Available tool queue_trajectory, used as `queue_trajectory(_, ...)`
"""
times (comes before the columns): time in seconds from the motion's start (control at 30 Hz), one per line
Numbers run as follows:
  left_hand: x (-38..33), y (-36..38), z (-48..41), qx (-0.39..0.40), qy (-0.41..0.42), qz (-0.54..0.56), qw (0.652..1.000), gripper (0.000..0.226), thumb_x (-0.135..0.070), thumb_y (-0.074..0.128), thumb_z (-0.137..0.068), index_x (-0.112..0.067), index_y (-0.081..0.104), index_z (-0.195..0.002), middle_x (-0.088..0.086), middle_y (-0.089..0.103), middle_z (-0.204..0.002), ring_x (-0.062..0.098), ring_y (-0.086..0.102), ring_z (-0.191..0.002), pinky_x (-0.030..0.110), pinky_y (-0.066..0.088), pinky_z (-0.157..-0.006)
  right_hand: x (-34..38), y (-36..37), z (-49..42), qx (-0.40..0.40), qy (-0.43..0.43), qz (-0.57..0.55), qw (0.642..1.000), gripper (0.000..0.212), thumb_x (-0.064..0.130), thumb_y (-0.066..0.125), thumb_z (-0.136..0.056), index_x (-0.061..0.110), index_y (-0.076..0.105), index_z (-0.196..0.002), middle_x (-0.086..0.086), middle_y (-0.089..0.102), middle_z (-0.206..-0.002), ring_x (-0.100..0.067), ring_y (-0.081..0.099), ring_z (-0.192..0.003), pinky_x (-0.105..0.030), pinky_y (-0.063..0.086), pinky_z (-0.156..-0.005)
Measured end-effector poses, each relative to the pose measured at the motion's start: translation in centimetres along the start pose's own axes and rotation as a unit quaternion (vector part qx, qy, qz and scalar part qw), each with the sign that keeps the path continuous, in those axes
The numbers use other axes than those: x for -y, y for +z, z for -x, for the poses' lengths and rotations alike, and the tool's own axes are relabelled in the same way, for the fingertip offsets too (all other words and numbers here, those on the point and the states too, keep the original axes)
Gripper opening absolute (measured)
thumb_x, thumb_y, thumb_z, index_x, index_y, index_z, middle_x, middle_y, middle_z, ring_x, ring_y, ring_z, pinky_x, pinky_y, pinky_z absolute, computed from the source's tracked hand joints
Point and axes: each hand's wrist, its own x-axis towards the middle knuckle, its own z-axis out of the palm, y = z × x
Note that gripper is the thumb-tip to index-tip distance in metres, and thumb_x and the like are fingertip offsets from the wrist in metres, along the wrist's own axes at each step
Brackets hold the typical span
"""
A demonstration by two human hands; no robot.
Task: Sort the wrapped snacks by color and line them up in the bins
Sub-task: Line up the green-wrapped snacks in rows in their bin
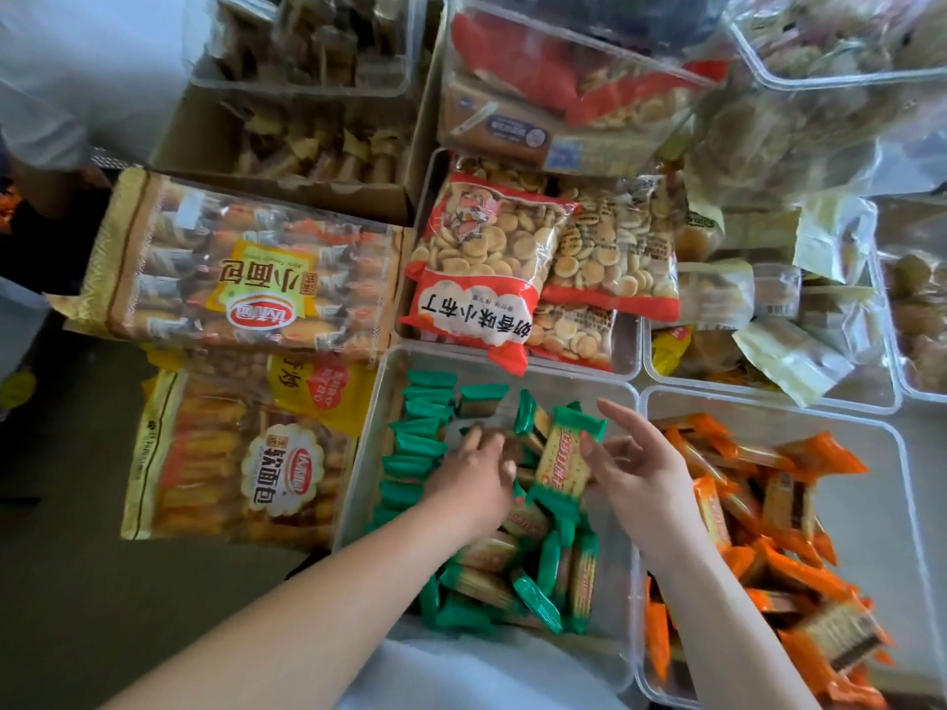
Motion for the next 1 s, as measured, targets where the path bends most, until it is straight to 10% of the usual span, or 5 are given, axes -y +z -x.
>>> queue_trajectory(0.17,-0.4,0.2,-2.9,0.042,-0.043,-0.048,0.997,0.061,-0.039,0.037,-0.111,-0.033,0.011,-0.166,-0.008,-0.001,-0.175,0.035,0.028,-0.154,0.049,0.035,-0.121,0.7,-0.7,0.6,-0.048,-0.029,0.016,0.998,0.044,0.019,0.074,-0.096,0.036,0.061,-0.135,-0.008,0.066,-0.093,-0.005,0.059,-0.065,-0.02,0.051,-0.057)
queue_trajectory(0.43,-0.1,-0.7,-1.4,0.066,-0.002,-0.064,0.996,0.058,-0.072,0.044,-0.096,-0.021,0.072,-0.103,0.006,0.064,-0.103,0.033,0.064,-0.102,0.037,0.047,-0.075,0.2,-1.0,1.2,-0.038,-0.004,-0.026,0.999,0.047,0.019,0.075,-0.094,0.035,0.062,-0.136,-0.011,0.069,-0.096,-0.032,0.07,-0.089,-0.055,0.062,-0.076)
queue_trajectory(0.6,-0.5,-0.6,1.6,0.069,0.087,-0.059,0.992,0.058,-0.073,0.048,-0.094,-0.033,0.067,-0.133,0.002,0.056,-0.123,0.028,0.05,-0.123,0.044,0.047,-0.102,0.4,-0.8,1.4,-0.08,-0.019,-0.024,0.996,0.053,0.021,0.076,-0.094,0.037,0.057,-0.141,-0.007,0.07,-0.096,-0.027,0.071,-0.09,-0.052,0.062,-0.082)
queue_trajectory(0.83,1.2,-1.2,4.4,-0.031,0.108,0.086,0.99,0.037,-0.056,0.043,-0.106,-0.032,0.056,-0.083,-0.006,0.059,-0.073,0.02,0.059,-0.074,0.037,0.042,-0.063,2.2,-0.4,2.5,-0.155,-0.064,-0.035,0.985,0.039,0.02,0.07,-0.098,0.027,0.058,-0.135,-0.003,0.069,-0.096,-0.01,0.069,-0.083,-0.029,0.061,-0.069)
queue_trajectory(1.0,2.4,-1.9,6.9,-0.028,0.086,0.333,0.939,0.025,-0.043,0.052,-0.108,-0.027,0.071,-0.108,0.002,0.076,-0.104,0.015,0.069,-0.093,0.041,0.056,-0.079,3.2,-0.4,3.7,-0.151,-0.091,-0.011,0.984,0.037,0.019,0.072,-0.097,0.033,0.061,-0.129,0.004,0.068,-0.094,0.0,0.062,-0.077,-0.024,0.054,-0.068)
